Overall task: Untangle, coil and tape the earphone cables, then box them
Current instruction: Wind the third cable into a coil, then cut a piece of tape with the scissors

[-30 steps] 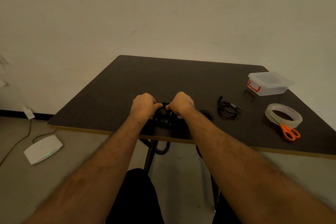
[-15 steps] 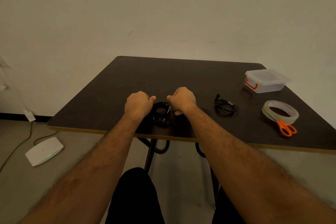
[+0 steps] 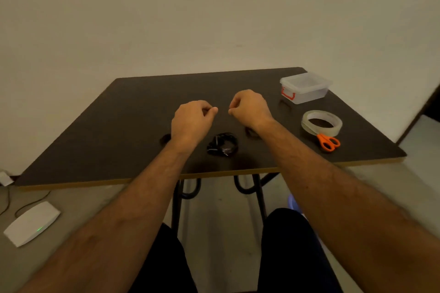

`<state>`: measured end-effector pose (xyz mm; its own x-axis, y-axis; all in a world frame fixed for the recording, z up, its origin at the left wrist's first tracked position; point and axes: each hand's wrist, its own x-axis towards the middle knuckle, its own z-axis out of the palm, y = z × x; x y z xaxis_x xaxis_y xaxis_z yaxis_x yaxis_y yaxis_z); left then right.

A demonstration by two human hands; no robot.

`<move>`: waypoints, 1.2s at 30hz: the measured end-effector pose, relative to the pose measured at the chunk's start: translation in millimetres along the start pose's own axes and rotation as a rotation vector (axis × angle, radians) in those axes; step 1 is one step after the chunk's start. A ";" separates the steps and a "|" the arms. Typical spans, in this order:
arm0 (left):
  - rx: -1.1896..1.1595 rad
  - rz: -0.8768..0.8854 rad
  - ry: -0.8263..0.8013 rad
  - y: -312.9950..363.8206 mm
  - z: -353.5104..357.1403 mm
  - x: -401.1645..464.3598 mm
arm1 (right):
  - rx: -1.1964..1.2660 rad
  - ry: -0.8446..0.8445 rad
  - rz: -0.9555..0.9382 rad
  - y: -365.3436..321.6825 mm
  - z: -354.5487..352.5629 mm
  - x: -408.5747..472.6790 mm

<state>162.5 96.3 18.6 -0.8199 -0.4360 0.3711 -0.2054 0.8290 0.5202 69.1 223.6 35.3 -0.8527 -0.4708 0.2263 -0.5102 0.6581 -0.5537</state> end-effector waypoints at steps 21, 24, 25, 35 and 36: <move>-0.205 -0.163 -0.454 163.7 171.1 16.9 | -0.136 -0.008 0.336 183.2 -94.4 -75.9; -0.269 -0.200 -0.463 167.1 177.2 19.5 | -0.164 -0.007 0.325 182.6 -92.2 -75.8; -0.297 -0.224 -0.455 167.1 179.0 19.5 | -0.168 -0.005 0.330 182.0 -91.8 -76.1; -0.228 -0.207 -0.359 170.0 183.6 18.5 | -0.185 -0.063 0.346 178.1 -96.2 -79.3; -0.217 -0.200 -0.355 170.4 183.8 18.3 | -0.178 -0.067 0.349 177.7 -97.6 -79.3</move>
<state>14.3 293.9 -27.4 -0.9156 -0.4016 -0.0201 -0.2930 0.6320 0.7175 35.2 435.2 -2.9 -0.9722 -0.2339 -0.0069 -0.2072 0.8740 -0.4395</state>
